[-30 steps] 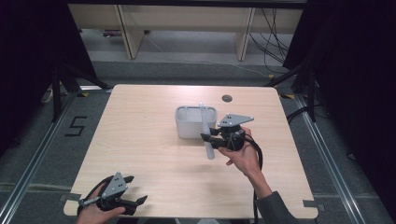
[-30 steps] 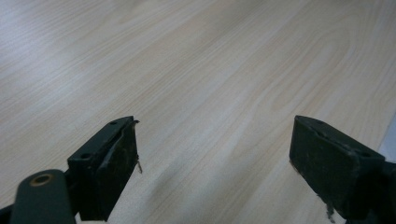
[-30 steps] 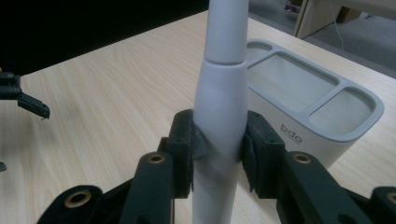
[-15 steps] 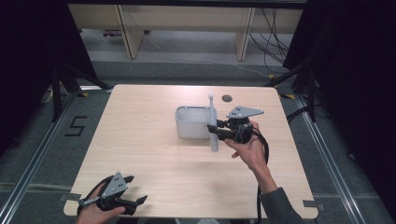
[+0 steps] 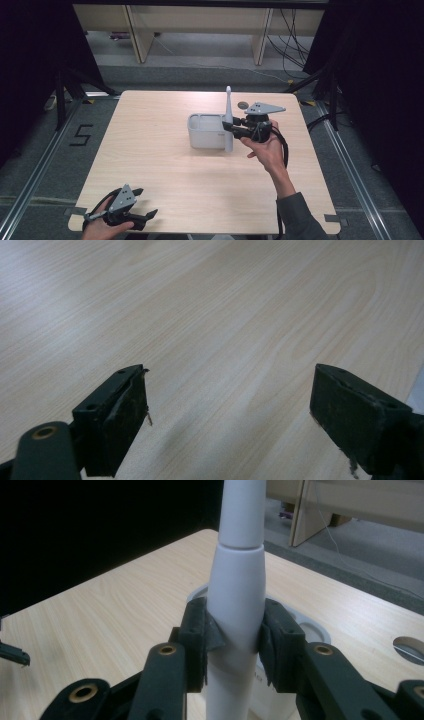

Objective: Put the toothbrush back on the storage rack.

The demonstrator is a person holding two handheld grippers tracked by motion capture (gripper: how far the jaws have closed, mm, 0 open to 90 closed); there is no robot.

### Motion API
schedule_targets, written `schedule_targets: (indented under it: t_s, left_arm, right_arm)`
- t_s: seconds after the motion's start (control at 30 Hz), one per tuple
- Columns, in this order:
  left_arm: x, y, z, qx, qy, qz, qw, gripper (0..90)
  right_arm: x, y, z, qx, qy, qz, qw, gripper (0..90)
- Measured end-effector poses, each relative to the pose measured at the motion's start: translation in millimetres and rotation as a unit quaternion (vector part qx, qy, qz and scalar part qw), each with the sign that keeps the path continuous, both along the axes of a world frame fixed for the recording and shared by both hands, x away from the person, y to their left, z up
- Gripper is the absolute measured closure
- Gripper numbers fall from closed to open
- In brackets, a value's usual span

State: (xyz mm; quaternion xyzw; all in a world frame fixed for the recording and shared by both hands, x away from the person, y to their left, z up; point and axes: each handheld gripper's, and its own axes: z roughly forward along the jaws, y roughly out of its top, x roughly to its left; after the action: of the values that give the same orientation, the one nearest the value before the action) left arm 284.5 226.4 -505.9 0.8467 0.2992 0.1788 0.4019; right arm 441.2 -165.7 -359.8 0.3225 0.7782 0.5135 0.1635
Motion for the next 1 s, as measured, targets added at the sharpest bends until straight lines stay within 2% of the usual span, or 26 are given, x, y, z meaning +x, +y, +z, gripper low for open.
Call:
schedule_targets:
  t_s: [0.1,0.13,0.2,0.27,0.33,0.4,0.47,0.5,0.53,0.57,0.6,0.67,0.7,0.73,0.8,0.83,0.87,0.9,0.93,1.0]
  left_arm:
    - [-0.5,-0.6,-0.6,-0.006,0.003,-0.002,1.0,14.7]
    - [-0.1,-0.2,-0.2,0.001,0.0,-0.001,1.0,14.7]
    - [-0.6,0.1,0.1,-0.002,0.006,-0.003,1.0,14.7]
    - [0.1,0.3,0.2,0.003,-0.002,0.0,1.0,14.7]
    - [-1.1,0.0,0.3,-0.004,0.007,0.002,1.0,14.7]
    - [-1.2,0.0,0.2,-0.004,0.005,0.002,1.0,14.7]
    - [-1.3,-0.4,0.2,-0.006,0.006,0.002,1.0,14.7]
    - [-1.2,-0.3,0.3,-0.004,0.006,0.002,1.0,14.7]
    - [0.2,0.2,0.0,0.003,-0.004,0.001,1.0,14.7]
    - [0.2,0.5,0.5,0.004,-0.003,-0.001,1.0,14.7]
    - [-1.3,-0.4,0.2,-0.005,0.005,0.002,1.0,14.7]
    - [-0.7,0.2,0.5,-0.001,0.005,0.001,1.0,14.7]
    - [0.5,0.9,0.4,0.004,-0.002,-0.003,1.0,14.7]
    - [0.2,0.5,0.1,0.001,-0.002,0.0,1.0,14.7]
    - [-1.1,0.2,0.5,-0.002,0.006,0.0,1.0,14.7]
    - [-1.3,-0.8,-0.2,-0.015,0.008,-0.001,0.9999,14.7]
    - [-1.5,-0.8,-0.2,-0.015,0.008,0.0,0.9999,14.7]
    - [-1.5,-0.6,-0.1,-0.014,0.007,0.0,0.9999,14.7]
    - [-1.5,-0.6,0.0,-0.015,0.007,0.0,0.9999,14.7]
    - [-1.3,-0.7,-0.1,-0.014,0.007,0.0,0.9999,14.7]
  right_arm:
    - [3.1,0.2,4.6,0.008,-0.002,-0.004,1.0,67.0]
    - [4.8,0.7,6.4,0.015,0.0,-0.002,0.9999,67.0]
    - [7.0,0.5,9.9,0.014,-0.007,-0.006,0.9999,67.0]
    - [8.9,0.4,13.6,0.017,-0.006,-0.009,0.9998,67.0]
    - [11.3,1.1,16.3,0.016,-0.016,-0.01,0.9997,67.0]
    - [11.8,2.7,18.6,0.017,-0.009,-0.014,0.9997,67.0]
    - [14.3,3.8,20.8,0.018,-0.011,-0.009,0.9997,67.0]
    - [15.3,4.5,21.8,0.02,-0.013,-0.011,0.9996,67.0]
    - [15.4,5.0,23.2,0.021,-0.009,-0.016,0.9996,67.0]
    - [17.9,5.7,23.6,0.026,-0.013,-0.013,0.9995,67.0]
    - [19.4,5.3,24.0,0.021,-0.018,-0.015,0.9995,67.0]
    - [22.4,7.0,24.5,0.021,-0.02,-0.019,0.9994,67.0]
    - [24.5,6.9,25.2,0.015,-0.021,-0.02,0.9995,67.0]
    - [25.4,8.2,25.5,0.024,-0.012,-0.024,0.9993,67.0]
    - [29.7,7.8,26.6,0.022,-0.023,-0.028,0.9991,67.0]
    - [30.8,8.1,27.8,0.025,-0.018,-0.029,0.9991,67.0]
    - [32.0,8.2,28.8,0.027,-0.02,-0.033,0.9989,67.0]
    - [35.3,7.3,29.6,0.025,-0.031,-0.034,0.9986,67.0]
    - [35.8,7.7,30.1,0.026,-0.023,-0.038,0.9987,67.0]
    - [39.9,7.9,30.3,0.021,-0.028,-0.044,0.9984,67.0]
